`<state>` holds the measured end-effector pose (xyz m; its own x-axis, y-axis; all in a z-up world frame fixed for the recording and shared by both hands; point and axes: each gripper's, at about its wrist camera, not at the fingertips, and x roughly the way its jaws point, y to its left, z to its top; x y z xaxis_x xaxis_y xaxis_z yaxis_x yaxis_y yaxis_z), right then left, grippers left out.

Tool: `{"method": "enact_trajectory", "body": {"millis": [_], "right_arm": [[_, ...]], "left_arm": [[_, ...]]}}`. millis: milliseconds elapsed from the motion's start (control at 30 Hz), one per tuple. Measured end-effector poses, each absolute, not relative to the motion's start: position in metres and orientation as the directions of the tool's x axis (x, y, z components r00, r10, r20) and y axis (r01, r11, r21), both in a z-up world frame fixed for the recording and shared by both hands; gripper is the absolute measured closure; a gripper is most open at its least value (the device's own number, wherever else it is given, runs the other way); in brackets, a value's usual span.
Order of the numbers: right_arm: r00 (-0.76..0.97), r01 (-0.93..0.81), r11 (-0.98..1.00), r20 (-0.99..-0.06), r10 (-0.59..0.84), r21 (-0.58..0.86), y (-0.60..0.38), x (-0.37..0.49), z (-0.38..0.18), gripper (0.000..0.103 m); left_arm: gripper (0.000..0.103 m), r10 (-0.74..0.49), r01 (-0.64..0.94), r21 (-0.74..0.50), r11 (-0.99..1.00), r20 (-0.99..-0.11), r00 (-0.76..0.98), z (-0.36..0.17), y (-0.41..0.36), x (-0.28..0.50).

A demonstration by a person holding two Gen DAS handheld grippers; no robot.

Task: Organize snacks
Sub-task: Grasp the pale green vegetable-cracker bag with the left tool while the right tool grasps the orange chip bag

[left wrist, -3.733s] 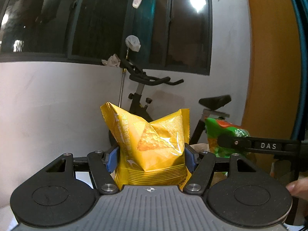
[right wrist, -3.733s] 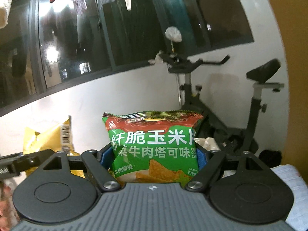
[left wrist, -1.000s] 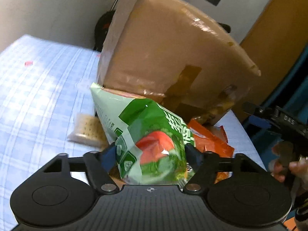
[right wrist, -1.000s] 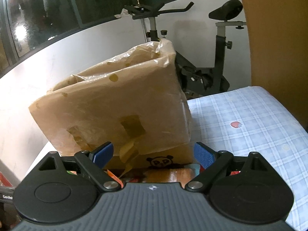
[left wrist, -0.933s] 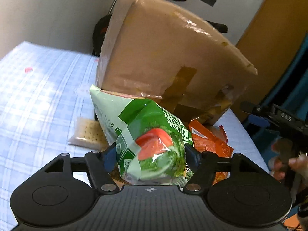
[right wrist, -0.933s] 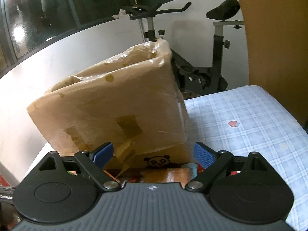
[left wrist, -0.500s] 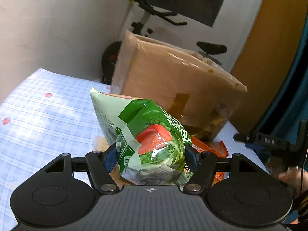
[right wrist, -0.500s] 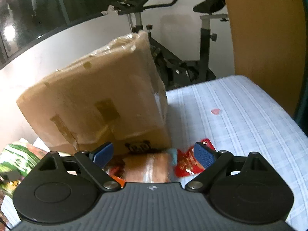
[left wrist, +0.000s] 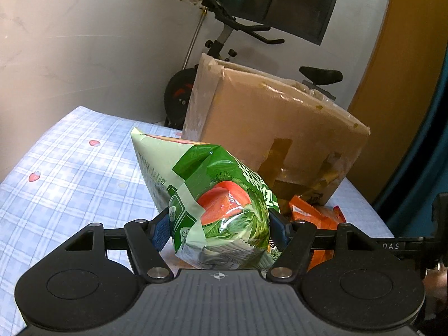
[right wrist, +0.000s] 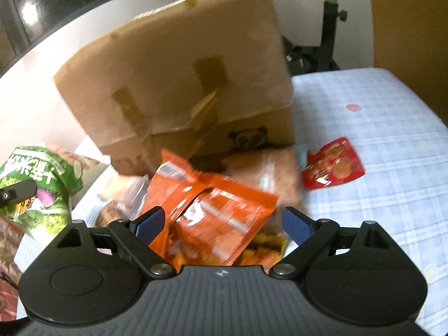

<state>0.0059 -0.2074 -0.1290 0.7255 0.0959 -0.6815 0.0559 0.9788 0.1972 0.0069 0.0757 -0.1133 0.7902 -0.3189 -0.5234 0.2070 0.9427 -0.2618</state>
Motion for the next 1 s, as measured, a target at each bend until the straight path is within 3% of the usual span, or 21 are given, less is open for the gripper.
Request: {"method": "enact_trajectory", "body": {"millis": [500, 567, 633, 733, 1000], "right_arm": [[0.646, 0.02, 0.963, -0.739, 0.192, 0.267, -0.185, 0.033, -0.15, 0.01], [0.652, 0.017, 0.961, -0.732, 0.199, 0.276, -0.185, 0.033, -0.151, 0.014], [0.663, 0.008, 0.956, -0.717, 0.214, 0.293, -0.187, 0.031, -0.149, 0.027], [0.699, -0.016, 0.953, -0.679, 0.226, 0.301, -0.191, 0.024, -0.14, 0.037], [0.801, -0.052, 0.953, -0.557, 0.218, 0.297, -0.209, 0.009, -0.104, 0.039]], "left_arm": [[0.031, -0.315, 0.193, -0.273, 0.942, -0.528, 0.788, -0.122, 0.083, 0.003], [0.031, -0.314, 0.192, -0.273, 0.942, -0.525, 0.791, -0.122, 0.083, 0.003], [0.031, -0.312, 0.191, -0.273, 0.943, -0.521, 0.795, -0.121, 0.084, 0.002], [0.031, -0.308, 0.19, -0.27, 0.944, -0.512, 0.802, -0.117, 0.085, 0.0], [0.031, -0.283, 0.178, -0.257, 0.95, -0.467, 0.838, -0.098, 0.092, -0.008]]}}
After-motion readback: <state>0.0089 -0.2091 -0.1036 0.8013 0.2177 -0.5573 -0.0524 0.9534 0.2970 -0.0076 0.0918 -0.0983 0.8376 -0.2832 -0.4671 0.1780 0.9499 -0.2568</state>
